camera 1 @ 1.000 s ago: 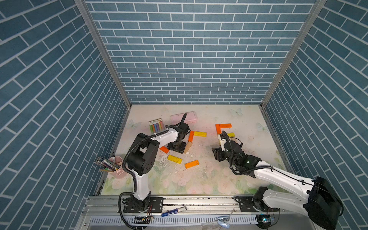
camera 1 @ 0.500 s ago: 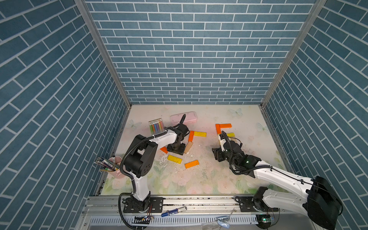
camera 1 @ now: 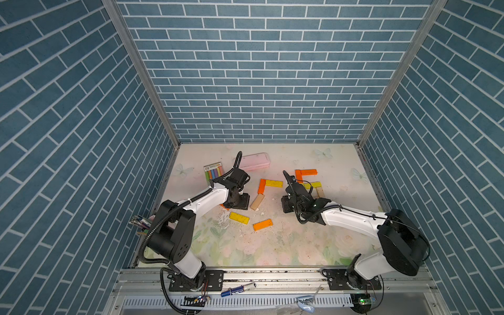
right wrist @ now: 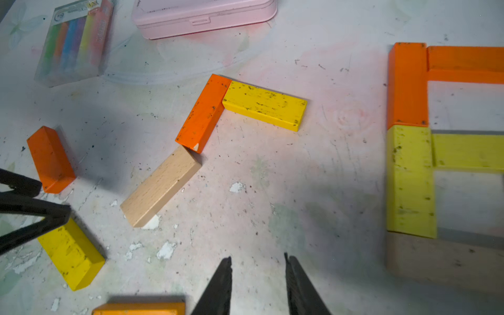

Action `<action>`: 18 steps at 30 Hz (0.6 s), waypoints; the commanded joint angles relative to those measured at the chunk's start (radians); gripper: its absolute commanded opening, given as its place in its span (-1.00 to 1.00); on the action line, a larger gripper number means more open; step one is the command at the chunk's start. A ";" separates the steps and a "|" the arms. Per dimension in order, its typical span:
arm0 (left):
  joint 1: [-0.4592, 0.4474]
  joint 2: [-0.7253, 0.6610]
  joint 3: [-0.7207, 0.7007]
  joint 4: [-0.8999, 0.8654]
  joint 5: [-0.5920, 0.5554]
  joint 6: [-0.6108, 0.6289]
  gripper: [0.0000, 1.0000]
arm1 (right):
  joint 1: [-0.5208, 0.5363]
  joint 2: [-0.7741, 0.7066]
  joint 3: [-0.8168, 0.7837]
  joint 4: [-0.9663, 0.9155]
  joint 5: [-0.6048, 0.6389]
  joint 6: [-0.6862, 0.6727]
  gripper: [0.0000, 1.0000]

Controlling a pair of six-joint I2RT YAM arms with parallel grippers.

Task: Assemble the number 6 with building blocks
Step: Adjust the building block at the center of the board.

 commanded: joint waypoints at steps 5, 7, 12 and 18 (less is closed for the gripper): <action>0.007 0.059 -0.040 0.167 -0.082 -0.066 0.26 | 0.036 0.144 0.131 -0.055 0.017 0.220 -0.44; 0.006 0.076 -0.037 0.185 -0.087 -0.064 0.26 | 0.040 0.179 0.154 -0.059 0.021 0.264 -0.45; 0.006 0.101 -0.041 0.210 -0.091 -0.063 0.27 | 0.048 0.245 0.181 -0.045 0.028 0.364 -0.48; 0.006 0.116 -0.059 0.232 -0.081 -0.053 0.28 | 0.052 0.306 0.215 -0.050 0.020 0.426 -0.48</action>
